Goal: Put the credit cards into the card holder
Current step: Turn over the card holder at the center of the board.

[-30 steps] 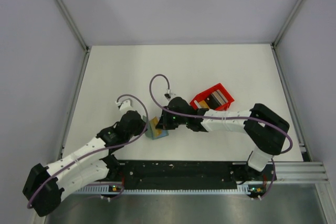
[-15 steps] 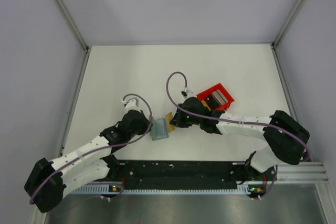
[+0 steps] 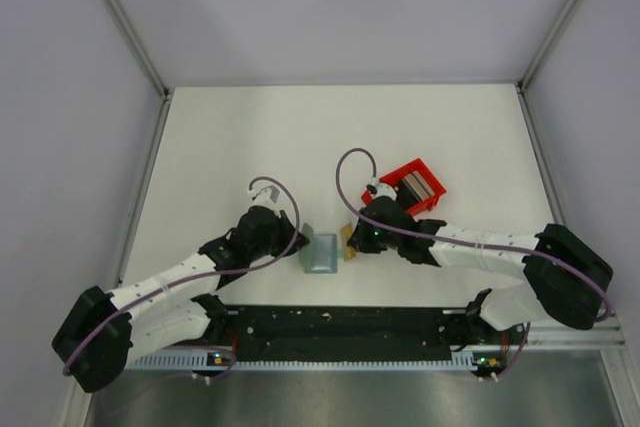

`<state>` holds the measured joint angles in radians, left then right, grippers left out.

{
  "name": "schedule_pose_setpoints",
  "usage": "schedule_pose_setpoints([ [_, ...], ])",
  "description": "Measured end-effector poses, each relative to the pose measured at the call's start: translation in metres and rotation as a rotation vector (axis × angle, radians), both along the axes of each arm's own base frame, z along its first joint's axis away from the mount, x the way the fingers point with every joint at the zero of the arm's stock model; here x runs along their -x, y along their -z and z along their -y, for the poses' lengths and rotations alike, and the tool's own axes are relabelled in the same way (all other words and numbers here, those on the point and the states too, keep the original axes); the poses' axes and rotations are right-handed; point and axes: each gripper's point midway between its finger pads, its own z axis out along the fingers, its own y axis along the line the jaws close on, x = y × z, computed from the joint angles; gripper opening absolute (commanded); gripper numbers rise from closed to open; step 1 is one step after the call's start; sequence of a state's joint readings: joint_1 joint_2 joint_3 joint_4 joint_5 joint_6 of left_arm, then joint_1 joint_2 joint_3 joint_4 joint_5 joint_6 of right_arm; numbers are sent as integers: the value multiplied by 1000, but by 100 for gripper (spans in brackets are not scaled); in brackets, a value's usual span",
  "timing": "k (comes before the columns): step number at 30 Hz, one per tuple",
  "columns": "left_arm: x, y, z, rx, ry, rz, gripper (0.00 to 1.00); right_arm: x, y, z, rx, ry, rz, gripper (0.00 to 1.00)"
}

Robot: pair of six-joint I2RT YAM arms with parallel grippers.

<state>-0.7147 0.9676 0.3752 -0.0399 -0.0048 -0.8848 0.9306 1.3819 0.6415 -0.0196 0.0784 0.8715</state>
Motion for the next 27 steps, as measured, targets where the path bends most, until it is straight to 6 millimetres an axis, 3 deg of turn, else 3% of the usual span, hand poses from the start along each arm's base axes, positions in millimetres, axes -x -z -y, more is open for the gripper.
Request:
schedule_pose_setpoints([
  [10, 4, -3, 34, 123, 49, -47, 0, 6, 11, 23, 55, 37, -5, 0],
  [16, 10, -6, 51, 168, 68, -56, 0, 8, 5, 37, 57, 74, 18, 0],
  [19, 7, -4, 48, 160, 38, -50, 0, 7, 3, 37, 51, 81, 23, 0],
  [27, 6, 24, 10, 9, -72, -45, 0, 7, 5, 37, 53, 81, 16, 0],
])
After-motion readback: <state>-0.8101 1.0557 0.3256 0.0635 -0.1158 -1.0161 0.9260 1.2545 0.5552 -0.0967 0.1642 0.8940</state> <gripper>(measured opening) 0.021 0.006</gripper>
